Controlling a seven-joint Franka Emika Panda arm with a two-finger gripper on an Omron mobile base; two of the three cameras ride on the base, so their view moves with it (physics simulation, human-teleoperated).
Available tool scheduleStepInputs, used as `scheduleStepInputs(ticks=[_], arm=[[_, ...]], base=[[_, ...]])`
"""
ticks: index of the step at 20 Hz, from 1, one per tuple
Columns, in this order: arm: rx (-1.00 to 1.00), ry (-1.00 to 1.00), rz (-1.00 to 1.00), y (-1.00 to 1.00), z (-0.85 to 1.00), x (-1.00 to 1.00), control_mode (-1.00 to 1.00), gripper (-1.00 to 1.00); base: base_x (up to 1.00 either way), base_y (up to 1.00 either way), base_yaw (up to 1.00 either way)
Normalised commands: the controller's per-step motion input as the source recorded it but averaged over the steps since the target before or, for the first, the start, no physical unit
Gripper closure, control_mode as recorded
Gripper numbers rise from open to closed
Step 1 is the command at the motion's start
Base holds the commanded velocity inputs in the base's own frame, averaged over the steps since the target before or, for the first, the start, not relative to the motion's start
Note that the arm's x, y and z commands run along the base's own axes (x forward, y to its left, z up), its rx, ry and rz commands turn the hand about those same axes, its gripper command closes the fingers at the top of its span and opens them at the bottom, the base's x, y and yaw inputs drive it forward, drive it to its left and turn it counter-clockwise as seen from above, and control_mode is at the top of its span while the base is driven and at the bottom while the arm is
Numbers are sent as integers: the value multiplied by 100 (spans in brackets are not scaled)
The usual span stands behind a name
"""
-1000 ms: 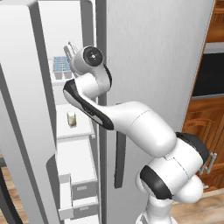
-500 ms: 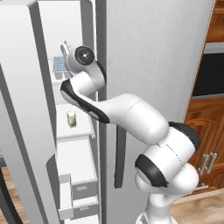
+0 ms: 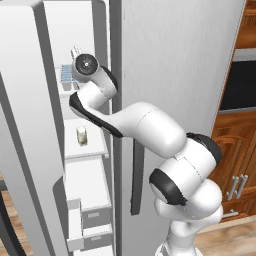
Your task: Open the freezer door, pick up the ice cube tray from the freezer, and place it on the dining counter.
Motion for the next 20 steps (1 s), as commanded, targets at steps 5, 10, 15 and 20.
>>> scheduleStepInputs(ticks=[5,10,15,20], arm=[[0,0,-5,0,0,16,-100,-100],[0,6,0,0,0,1,-100,-100],[0,9,0,0,0,0,-100,-100],[0,11,0,1,0,1,-100,-100]], base=[[0,0,0],[0,0,0],[0,0,0],[0,0,0]])
